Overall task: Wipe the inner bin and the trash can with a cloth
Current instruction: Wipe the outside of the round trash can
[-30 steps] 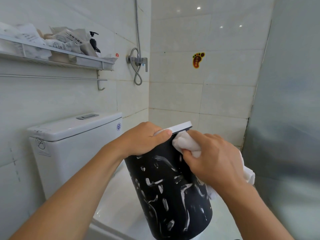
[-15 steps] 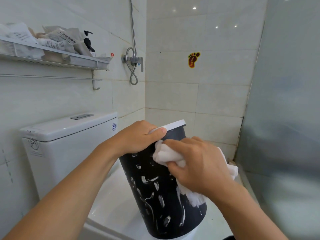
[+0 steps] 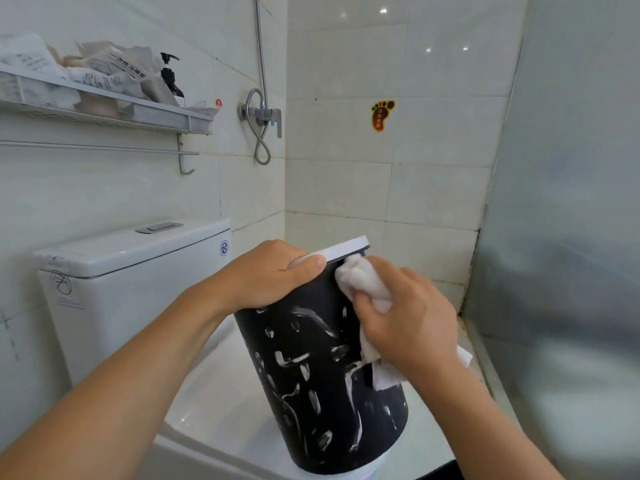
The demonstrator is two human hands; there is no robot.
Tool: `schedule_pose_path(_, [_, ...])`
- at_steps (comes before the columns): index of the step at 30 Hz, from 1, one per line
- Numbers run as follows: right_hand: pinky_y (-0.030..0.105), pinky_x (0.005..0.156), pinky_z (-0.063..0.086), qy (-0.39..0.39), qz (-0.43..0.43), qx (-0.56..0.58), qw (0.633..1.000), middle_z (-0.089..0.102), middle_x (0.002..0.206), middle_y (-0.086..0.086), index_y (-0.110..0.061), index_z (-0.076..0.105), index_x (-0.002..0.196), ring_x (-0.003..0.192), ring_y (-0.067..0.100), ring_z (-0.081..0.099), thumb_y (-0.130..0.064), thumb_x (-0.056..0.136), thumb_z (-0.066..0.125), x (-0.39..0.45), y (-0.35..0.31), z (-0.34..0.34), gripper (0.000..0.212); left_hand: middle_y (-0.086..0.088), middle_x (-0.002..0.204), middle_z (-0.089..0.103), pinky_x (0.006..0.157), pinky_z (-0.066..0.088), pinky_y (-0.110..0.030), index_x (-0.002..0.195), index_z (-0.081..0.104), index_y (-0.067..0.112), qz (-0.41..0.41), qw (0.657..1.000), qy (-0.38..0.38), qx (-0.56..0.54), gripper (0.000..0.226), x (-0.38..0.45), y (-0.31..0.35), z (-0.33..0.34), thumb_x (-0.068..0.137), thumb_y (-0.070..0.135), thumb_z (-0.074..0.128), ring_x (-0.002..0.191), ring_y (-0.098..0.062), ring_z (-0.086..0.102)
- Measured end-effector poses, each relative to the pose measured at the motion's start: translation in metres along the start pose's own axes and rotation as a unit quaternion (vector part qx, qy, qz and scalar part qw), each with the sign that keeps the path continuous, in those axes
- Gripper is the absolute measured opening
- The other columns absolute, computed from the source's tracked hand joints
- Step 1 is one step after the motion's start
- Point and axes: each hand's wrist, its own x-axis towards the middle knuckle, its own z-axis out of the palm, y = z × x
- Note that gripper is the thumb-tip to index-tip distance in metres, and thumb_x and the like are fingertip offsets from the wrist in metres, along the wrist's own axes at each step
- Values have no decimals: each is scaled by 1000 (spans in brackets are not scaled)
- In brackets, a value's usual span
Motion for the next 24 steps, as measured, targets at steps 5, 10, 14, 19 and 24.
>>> schedule_pose_path(5, [34,60,44,2,-106,-27,994,62,89,-5,-32,68,124,75,24,58,-41,79,65,-22,-1,6,46,7,59,29,54,26,-29,62,29,20,-4,1000,3,-20,57,-2,-2,-2,91,66,44,55,-13,29])
schedule_pose_path(10, [33,61,43,-15,-131,-24,991,59,90,-5,-35,68,122,74,22,56,-45,79,66,-22,0,7,44,8,58,28,51,25,-25,62,29,20,-9,1000,11,-12,55,-3,-1,-1,106,45,51,53,-11,28])
schedule_pose_path(14, [27,54,35,18,46,-13,999,54,82,-10,-47,65,118,70,16,53,-56,83,50,-7,12,6,39,6,59,28,54,25,-26,62,29,19,-5,1000,5,-12,55,-6,3,-1,106,46,50,54,-11,28])
schedule_pose_path(19, [32,60,43,-44,-147,-24,988,59,90,-7,-33,68,122,72,20,56,-46,78,64,-37,4,6,46,12,56,23,53,24,-25,63,26,21,-27,999,28,-25,55,-6,-2,-6,106,44,50,52,-9,24])
schedule_pose_path(24, [28,54,37,-11,-67,-23,997,55,80,-9,-40,70,114,66,19,54,-49,80,59,-17,6,7,37,13,56,29,56,27,-27,62,30,21,-43,998,20,-28,54,-8,-5,-7,105,47,49,53,-8,29])
